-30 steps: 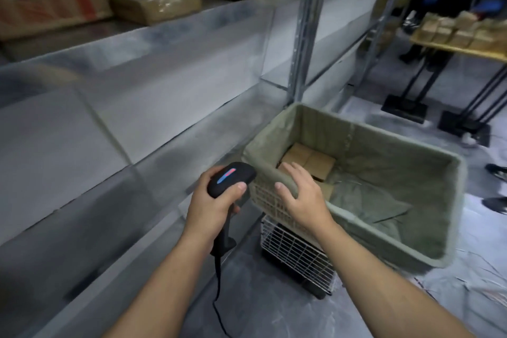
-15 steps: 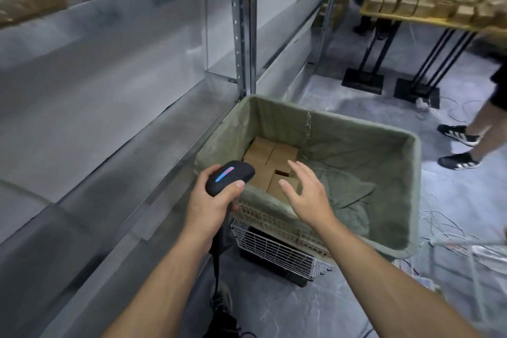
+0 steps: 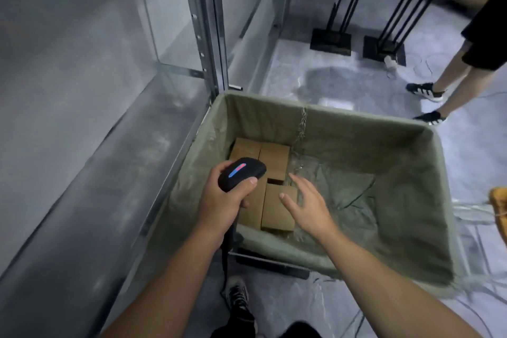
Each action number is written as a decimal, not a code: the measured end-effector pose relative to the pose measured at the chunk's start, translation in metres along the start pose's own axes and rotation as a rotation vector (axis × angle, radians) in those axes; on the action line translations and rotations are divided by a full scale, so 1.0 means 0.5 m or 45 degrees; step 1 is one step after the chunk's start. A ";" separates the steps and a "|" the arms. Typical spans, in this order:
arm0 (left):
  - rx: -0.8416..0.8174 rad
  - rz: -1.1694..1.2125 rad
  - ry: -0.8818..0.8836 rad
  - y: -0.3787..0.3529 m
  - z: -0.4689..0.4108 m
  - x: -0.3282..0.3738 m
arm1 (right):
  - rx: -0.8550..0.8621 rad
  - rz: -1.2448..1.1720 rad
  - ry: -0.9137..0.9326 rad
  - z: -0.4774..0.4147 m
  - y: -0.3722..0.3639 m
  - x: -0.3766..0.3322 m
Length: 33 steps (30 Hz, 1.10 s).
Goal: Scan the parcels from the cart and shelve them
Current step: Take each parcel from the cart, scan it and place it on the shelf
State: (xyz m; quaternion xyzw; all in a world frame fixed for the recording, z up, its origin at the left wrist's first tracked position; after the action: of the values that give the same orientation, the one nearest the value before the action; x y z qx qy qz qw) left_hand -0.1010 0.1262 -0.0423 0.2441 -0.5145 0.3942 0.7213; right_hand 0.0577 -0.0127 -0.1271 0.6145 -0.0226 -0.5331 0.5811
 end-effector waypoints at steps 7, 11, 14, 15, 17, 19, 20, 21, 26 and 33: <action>-0.075 -0.040 0.136 -0.026 -0.122 -0.041 | -0.135 0.012 -0.246 -0.085 -0.100 0.053; -0.075 -0.089 0.225 -0.037 -0.168 -0.063 | -0.181 -0.006 -0.375 -0.134 -0.158 0.087; -0.058 -0.074 0.299 -0.043 -0.195 -0.089 | -0.242 -0.033 -0.506 -0.153 -0.200 0.117; -0.050 -0.074 0.325 -0.045 -0.200 -0.095 | -0.262 -0.041 -0.551 -0.154 -0.212 0.129; -0.034 -0.070 0.371 -0.049 -0.209 -0.107 | -0.259 -0.038 -0.613 -0.156 -0.228 0.153; -0.043 -0.064 0.406 -0.054 -0.214 -0.114 | -0.215 -0.015 -0.663 -0.158 -0.232 0.176; -0.054 -0.058 0.421 -0.057 -0.216 -0.116 | -0.195 -0.029 -0.704 -0.158 -0.228 0.187; -0.059 -0.051 0.434 -0.060 -0.216 -0.116 | -0.178 -0.063 -0.745 -0.156 -0.221 0.198; -0.072 -0.061 0.485 -0.071 -0.218 -0.111 | -0.129 -0.183 -0.734 -0.147 -0.177 0.252; -0.028 -0.102 0.499 -0.091 -0.219 -0.108 | -0.087 -0.258 -0.666 -0.112 -0.136 0.288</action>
State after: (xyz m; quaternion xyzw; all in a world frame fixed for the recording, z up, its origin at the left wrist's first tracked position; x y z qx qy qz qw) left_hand -0.0121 0.1659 -0.1288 0.1750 -0.3583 0.3996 0.8254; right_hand 0.1175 -0.0450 -0.2815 0.4353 -0.0921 -0.7295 0.5195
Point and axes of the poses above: each hand's wrist, its own z-axis away from the middle knuckle, its own y-axis out of the back of the hand, x = y × z, the point moved 4 cm from there along -z, towards the middle knuckle, and after that the axes turned 6 degrees about z, right-handed, at the moved point
